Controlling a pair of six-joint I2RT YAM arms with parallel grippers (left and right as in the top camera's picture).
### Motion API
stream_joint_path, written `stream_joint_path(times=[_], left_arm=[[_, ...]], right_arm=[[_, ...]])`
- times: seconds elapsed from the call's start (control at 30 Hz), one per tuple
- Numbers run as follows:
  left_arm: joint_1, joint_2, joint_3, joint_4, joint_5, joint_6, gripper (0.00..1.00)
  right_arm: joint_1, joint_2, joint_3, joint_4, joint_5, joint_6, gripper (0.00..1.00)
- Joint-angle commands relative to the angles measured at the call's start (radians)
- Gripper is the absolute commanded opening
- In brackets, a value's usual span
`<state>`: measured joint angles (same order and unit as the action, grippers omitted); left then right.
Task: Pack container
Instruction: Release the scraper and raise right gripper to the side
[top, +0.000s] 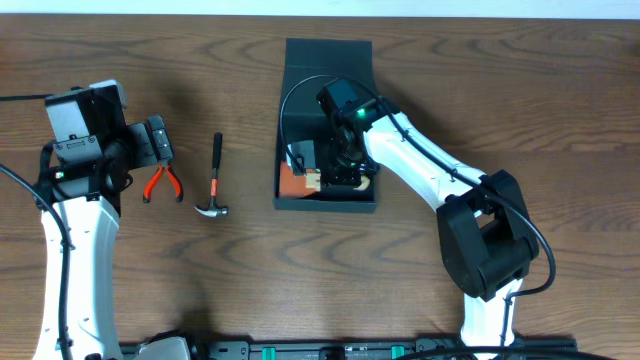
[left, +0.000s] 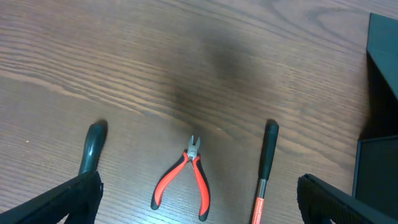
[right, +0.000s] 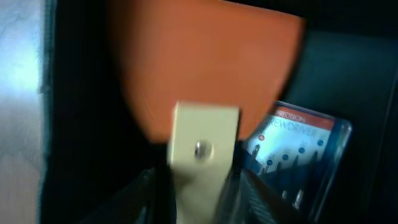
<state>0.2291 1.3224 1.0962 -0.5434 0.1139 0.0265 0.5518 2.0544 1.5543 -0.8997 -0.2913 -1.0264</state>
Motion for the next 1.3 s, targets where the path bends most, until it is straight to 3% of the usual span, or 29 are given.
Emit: stream_joint_path(times=[0.0, 0.13, 0.27, 0.37, 0.53, 0.6, 0.67, 0.77, 0.87, 1.1, 1.27], left_arm=[[0.003, 0.01, 0.016, -0.003, 0.006, 0.006, 0.98], [0.003, 0.01, 0.016, -0.003, 0.006, 0.006, 0.98], [0.003, 0.01, 0.016, -0.003, 0.006, 0.006, 0.98], [0.003, 0.01, 0.016, -0.003, 0.006, 0.006, 0.98], [0.003, 0.01, 0.016, -0.003, 0.006, 0.006, 0.98], [0.003, 0.01, 0.016, -0.003, 0.006, 0.006, 0.98], [0.003, 0.01, 0.016, 0.016, 0.007, 0.006, 0.98], [0.002, 0.01, 0.016, 0.058, 0.018, -0.005, 0.98], [0.002, 0.01, 0.016, 0.025, 0.108, -0.067, 0.98], [-0.004, 0.041, 0.005, -0.13, 0.29, -0.141, 0.98], [-0.051, 0.089, 0.007, -0.198, 0.215, -0.141, 0.98]], right_arm=[[-0.008, 0.006, -0.005, 0.002, 0.065, 0.045, 0.54], [-0.008, 0.004, -0.002, -0.001, 0.151, 0.079, 0.5], [-0.008, -0.022, 0.047, -0.018, 0.16, 0.219, 0.42], [-0.012, -0.063, 0.12, -0.053, 0.161, 0.35, 0.45], [-0.056, -0.154, 0.285, -0.106, 0.203, 0.448, 0.47], [-0.097, -0.192, 0.342, -0.097, 0.227, 0.528, 0.55], [-0.166, -0.225, 0.4, -0.08, 0.24, 0.695, 0.75], [-0.3, -0.249, 0.463, -0.084, 0.23, 0.929, 0.84], [-0.471, -0.257, 0.476, -0.095, 0.182, 1.107, 0.85], [-0.732, -0.208, 0.438, -0.225, 0.092, 1.186, 0.84], [-0.754, -0.157, 0.402, -0.282, 0.093, 1.152, 0.91]])
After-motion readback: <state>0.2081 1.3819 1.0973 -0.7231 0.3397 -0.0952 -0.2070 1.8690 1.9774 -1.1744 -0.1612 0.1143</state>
